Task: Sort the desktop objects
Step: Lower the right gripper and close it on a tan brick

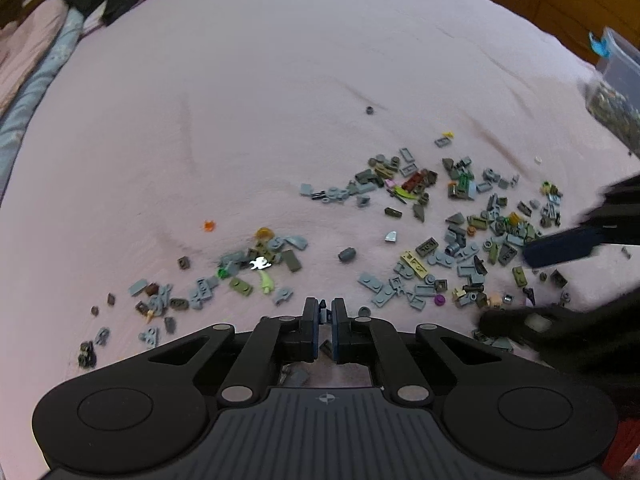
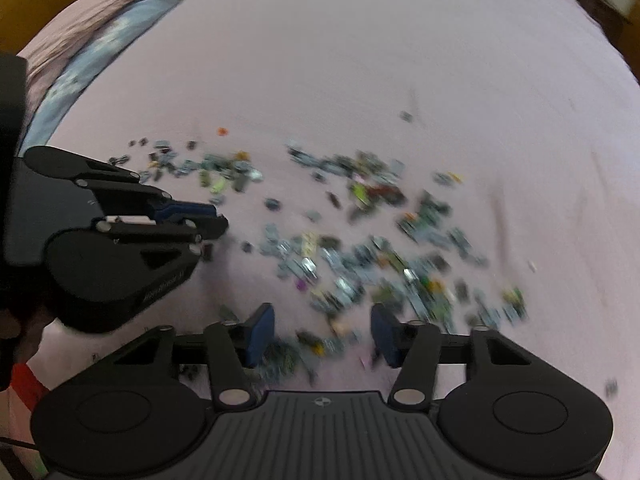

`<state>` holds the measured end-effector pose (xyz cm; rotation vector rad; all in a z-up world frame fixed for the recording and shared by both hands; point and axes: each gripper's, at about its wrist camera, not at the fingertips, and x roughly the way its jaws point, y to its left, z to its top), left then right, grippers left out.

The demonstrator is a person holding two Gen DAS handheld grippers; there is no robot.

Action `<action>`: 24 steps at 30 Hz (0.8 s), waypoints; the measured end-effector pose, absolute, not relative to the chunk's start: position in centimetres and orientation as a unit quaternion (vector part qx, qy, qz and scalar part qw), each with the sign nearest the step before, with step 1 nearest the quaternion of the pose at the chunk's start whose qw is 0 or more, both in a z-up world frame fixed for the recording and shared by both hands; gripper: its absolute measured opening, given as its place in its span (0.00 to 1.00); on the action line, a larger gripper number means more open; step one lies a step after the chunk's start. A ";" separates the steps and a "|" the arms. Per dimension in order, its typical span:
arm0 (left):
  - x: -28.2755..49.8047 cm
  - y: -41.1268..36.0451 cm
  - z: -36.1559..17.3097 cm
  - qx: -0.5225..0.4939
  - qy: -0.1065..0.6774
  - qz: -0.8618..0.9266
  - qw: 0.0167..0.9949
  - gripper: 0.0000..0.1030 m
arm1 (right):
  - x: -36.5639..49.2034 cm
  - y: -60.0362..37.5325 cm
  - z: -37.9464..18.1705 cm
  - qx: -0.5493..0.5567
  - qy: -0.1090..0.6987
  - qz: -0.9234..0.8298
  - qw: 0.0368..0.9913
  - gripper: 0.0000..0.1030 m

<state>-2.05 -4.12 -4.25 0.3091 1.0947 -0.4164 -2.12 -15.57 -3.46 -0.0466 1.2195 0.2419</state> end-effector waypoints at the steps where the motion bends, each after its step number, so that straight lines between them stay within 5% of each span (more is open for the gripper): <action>1: -2.1 -3.9 -4.0 0.143 0.515 -0.195 0.822 0.08 | -1.5 -15.2 -3.8 -0.027 0.569 0.119 0.813 0.40; 13: -1.8 -3.0 -3.6 0.118 0.519 -0.188 0.826 0.08 | 3.1 -13.3 -7.6 -0.060 0.575 0.128 0.806 0.41; 15: -1.8 -2.9 -3.6 0.117 0.518 -0.188 0.826 0.08 | 3.1 -13.4 -7.7 -0.058 0.575 0.128 0.806 0.35; 18: -1.7 -2.8 -3.7 0.114 0.518 -0.187 0.827 0.08 | 3.1 -13.3 -7.7 -0.062 0.578 0.130 0.803 0.14; 24: -1.7 -2.6 -3.3 0.112 0.514 -0.186 0.830 0.08 | 2.3 -12.8 -6.9 -0.064 0.570 0.132 0.809 0.12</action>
